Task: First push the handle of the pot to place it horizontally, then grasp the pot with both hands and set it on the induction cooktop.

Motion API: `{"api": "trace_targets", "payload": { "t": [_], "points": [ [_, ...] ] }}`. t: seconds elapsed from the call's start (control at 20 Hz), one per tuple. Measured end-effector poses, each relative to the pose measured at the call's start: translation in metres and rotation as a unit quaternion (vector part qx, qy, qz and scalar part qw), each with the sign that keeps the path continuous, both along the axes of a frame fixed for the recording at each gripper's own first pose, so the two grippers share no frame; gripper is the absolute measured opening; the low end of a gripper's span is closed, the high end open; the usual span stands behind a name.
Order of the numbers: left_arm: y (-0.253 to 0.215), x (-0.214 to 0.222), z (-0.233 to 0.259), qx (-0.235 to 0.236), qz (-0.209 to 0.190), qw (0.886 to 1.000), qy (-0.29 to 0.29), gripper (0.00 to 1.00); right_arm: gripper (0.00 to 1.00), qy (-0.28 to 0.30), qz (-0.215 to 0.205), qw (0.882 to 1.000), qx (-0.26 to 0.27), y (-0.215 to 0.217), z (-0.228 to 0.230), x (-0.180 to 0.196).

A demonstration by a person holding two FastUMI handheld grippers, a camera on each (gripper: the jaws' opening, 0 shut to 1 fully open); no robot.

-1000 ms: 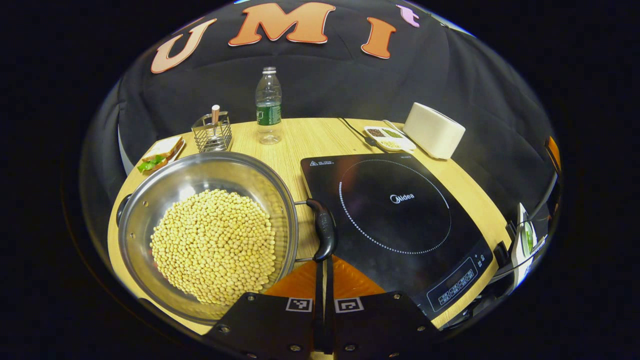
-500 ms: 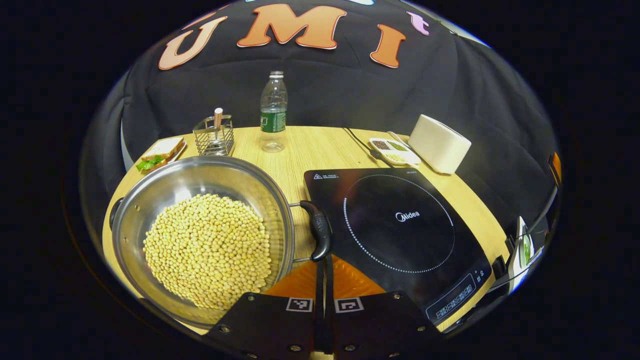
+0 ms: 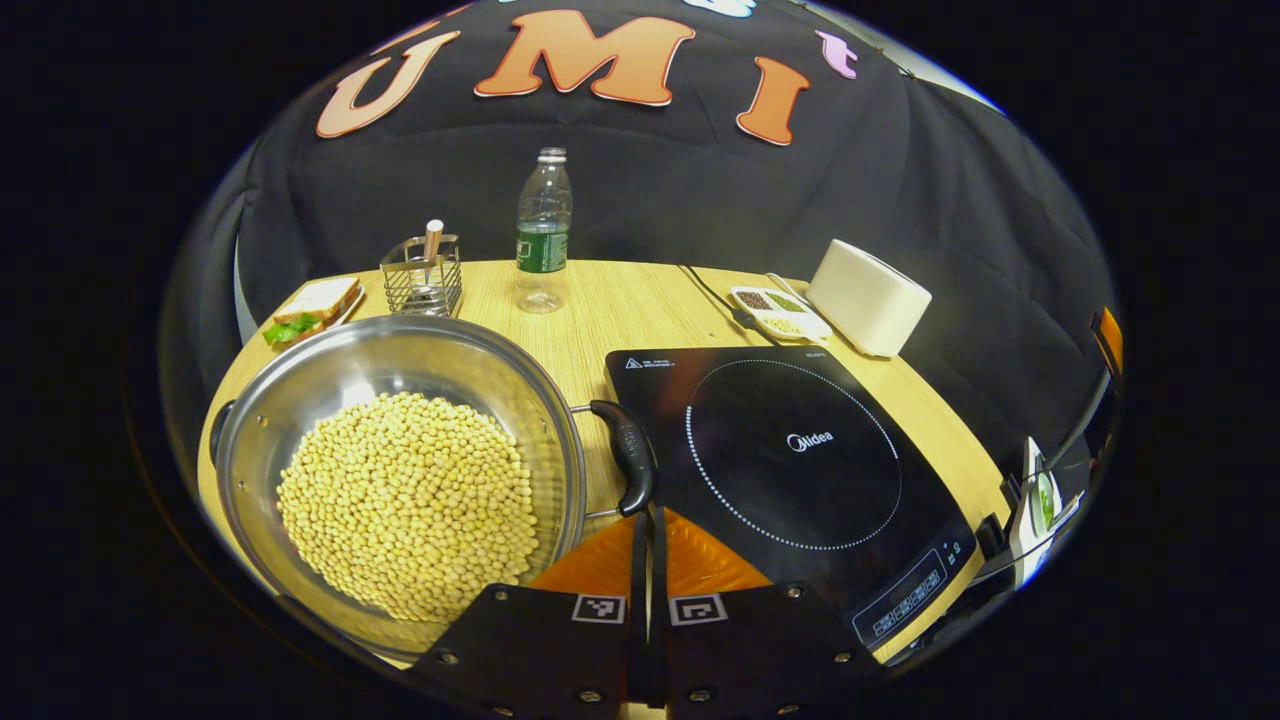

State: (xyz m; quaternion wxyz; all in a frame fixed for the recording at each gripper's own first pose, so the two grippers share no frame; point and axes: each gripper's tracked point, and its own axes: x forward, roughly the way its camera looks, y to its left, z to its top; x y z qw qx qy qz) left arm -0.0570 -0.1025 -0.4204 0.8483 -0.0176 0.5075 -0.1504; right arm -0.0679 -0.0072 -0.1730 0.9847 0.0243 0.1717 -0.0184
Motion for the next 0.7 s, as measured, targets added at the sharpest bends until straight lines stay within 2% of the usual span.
{"api": "trace_targets", "payload": {
  "t": [0.25,0.4,0.5,0.55,0.65,0.7],
  "points": [
    [0.027,0.003,0.035,0.028,-0.001,0.999,-0.034,0.02,0.95,-0.002,-0.009,1.0,-0.002,-0.004,0.007,0.005],
    [0.063,0.012,0.058,0.063,0.015,0.996,-0.056,0.02,0.95,0.004,0.005,1.0,-0.003,0.009,0.004,0.012],
    [0.09,0.014,0.07,0.089,0.034,0.993,-0.063,0.07,0.94,0.007,0.016,1.0,-0.01,0.018,0.002,0.017],
    [0.103,0.014,0.076,0.096,0.04,0.992,-0.069,0.26,0.97,0.008,0.022,1.0,-0.013,0.021,0.001,0.019],
    [0.124,0.011,0.084,0.112,0.047,0.99,-0.065,0.64,0.92,0.006,0.032,0.999,-0.019,0.028,0.003,0.023],
    [0.133,0.013,0.091,0.12,0.05,0.989,-0.069,0.74,0.92,0.005,0.034,0.999,-0.021,0.029,0.003,0.026]
  ]
}}
